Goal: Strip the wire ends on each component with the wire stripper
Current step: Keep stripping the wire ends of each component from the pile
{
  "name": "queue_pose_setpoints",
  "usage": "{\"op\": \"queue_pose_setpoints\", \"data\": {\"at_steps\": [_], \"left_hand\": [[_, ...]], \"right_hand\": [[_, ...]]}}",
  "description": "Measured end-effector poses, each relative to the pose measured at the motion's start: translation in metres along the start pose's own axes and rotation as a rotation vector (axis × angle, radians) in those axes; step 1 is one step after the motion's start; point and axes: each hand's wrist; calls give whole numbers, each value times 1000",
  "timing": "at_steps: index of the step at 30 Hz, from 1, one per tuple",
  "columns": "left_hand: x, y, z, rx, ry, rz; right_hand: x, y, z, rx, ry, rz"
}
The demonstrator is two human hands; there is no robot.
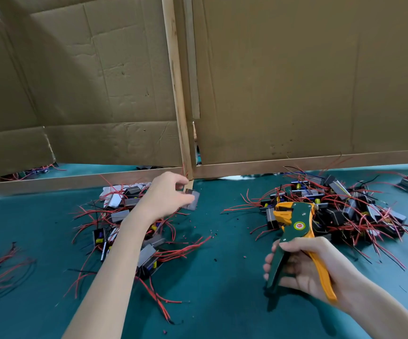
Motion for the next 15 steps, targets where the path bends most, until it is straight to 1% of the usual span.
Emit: {"op": "queue_pose_setpoints", "data": {"at_steps": [1, 5, 6, 9, 11, 13, 14, 15], "left_hand": [[1, -1, 3, 15, -101, 5], [4, -5, 15, 30, -697, -1], [4, -5, 17, 39, -782, 28], [2, -4, 19, 71, -794, 165], [-2, -5, 19, 67, -887, 194], [-11, -6, 19, 53, -912, 265], [-17, -6, 19, 59, -969, 267], [-23, -9, 21, 86, -1067, 222]], "right_hand": [[0, 1, 1, 2, -1, 3], [-1, 1, 1, -7, 5, 4], [-1, 1, 0, -11, 8, 1], [1, -1, -2, -25, 10, -3], [3, -3, -3, -30, 14, -3], [4, -4, -3, -32, 18, -9], [4, -4, -3, -32, 18, -11], [4, -4, -3, -32, 19, -13]]}}
Point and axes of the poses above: each hand's wrist, its own y-axis towards the middle knuckle, its own x-axis out of the palm, z = x × y, and after that the axes turned 13 degrees about -x, right-handed
